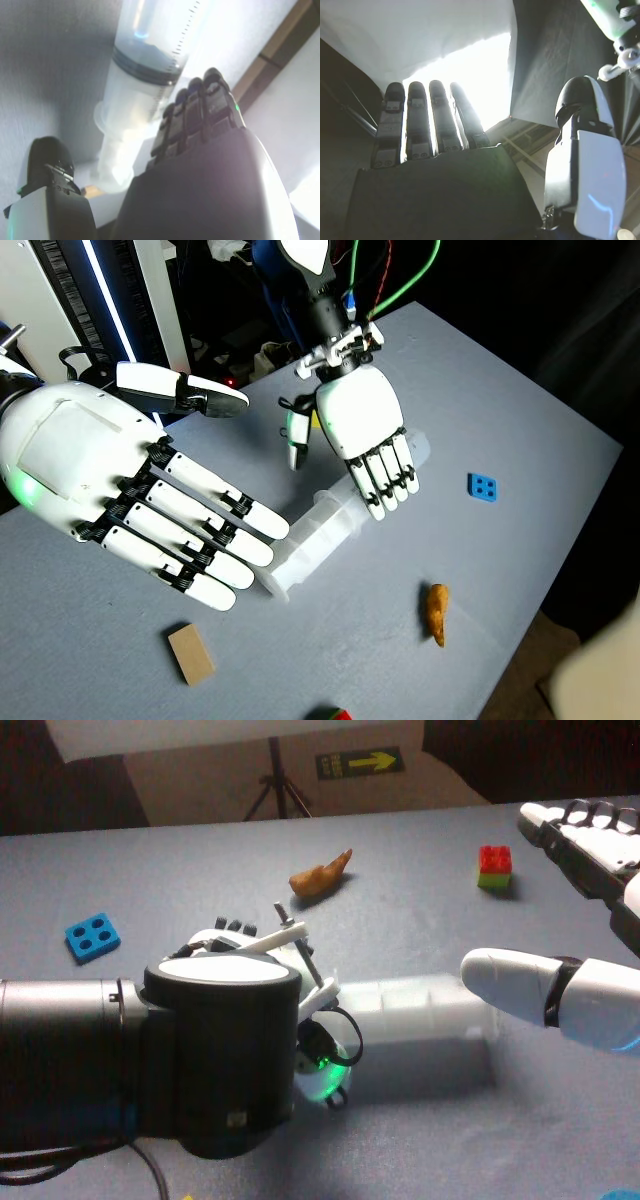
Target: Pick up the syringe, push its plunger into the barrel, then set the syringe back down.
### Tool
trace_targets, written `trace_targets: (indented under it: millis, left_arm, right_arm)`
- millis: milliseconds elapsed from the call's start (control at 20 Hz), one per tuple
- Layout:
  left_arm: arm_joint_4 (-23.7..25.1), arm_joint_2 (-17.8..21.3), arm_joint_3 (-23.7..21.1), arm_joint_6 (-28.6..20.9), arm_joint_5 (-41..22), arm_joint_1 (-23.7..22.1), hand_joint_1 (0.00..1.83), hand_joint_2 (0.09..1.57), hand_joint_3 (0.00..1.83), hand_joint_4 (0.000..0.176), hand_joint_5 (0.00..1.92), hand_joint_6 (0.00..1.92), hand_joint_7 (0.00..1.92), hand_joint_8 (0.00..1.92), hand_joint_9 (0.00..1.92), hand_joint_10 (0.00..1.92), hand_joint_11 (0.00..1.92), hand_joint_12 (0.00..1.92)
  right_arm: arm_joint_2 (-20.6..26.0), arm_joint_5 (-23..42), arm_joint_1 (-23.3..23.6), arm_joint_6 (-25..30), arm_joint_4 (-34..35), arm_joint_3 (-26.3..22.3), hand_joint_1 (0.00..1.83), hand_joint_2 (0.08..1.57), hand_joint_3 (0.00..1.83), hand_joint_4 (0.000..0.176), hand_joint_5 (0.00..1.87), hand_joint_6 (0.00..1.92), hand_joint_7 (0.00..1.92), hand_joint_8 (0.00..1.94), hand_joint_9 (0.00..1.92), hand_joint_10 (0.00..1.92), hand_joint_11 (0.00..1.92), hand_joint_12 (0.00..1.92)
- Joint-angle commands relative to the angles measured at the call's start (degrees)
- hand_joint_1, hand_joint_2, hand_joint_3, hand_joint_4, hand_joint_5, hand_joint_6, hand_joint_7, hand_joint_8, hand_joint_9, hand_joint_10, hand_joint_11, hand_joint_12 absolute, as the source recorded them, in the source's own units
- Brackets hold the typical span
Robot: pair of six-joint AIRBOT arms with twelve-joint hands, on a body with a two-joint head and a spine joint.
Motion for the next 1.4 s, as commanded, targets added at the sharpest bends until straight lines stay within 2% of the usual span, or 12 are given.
trace_targets:
  millis: [0, 100, 300, 550, 1350]
  left_arm:
    - [3.0, -0.3, 0.2, 0.0, 0.3, 0.3, 0.43, 1.05, 0.0, 0.0, 0.0, 0.0, 0.0, 0.0, 0.0, 0.0, 0.01, 0.01]
    - [3.1, -0.4, 0.4, -0.1, 0.1, 0.9, 0.42, 1.06, 0.0, 0.0, 0.0, 0.0, 0.0, 0.0, 0.0, 0.0, 0.01, 0.01]
    - [4.1, -0.5, 0.4, -1.4, -1.2, 2.6, 0.49, 1.03, 0.0, 0.0, 0.0, 0.0, 0.0, 0.0, 0.0, 0.0, 0.0, 0.0]
    - [5.2, -0.5, 0.3, -2.4, -1.8, 4.1, 0.46, 1.03, 0.0, 0.0, 0.0, 0.0, 0.0, 0.0, 0.0, 0.0, 0.0, 0.0]
    - [7.2, -0.9, 0.3, -4.0, -2.0, 6.0, 0.46, 1.03, 0.0, 0.0, 0.0, 0.0, 0.0, 0.0, 0.0, 0.0, 0.0, 0.0]
  right_arm:
    - [0.1, 5.8, 0.7, 0.7, -3.9, 0.1, 0.18, 0.97, 0.0, 0.0, 0.0, 0.0, 0.0, 0.0, 0.0, 0.0, 0.0, 0.0]
    - [0.1, 6.0, 0.8, 0.9, -4.0, 0.1, 0.18, 0.96, 0.0, 0.0, 0.0, 0.0, 0.0, 0.0, 0.0, 0.0, 0.0, 0.0]
    - [0.1, 6.3, 0.8, 1.2, -4.1, 0.1, 0.17, 0.97, 0.0, 0.0, 0.0, 0.0, 0.0, 0.0, 0.0, 0.0, 0.0, 0.0]
    - [0.1, 6.5, 0.8, 1.4, -4.2, 0.2, 0.18, 0.96, 0.0, 0.0, 0.0, 0.0, 0.0, 0.0, 0.0, 0.0, 0.0, 0.0]
    - [-0.5, 7.9, 0.5, 3.3, -4.3, 0.5, 0.2, 0.96, 0.0, 0.0, 0.0, 0.0, 0.0, 0.0, 0.0, 0.0, 0.0, 0.0]
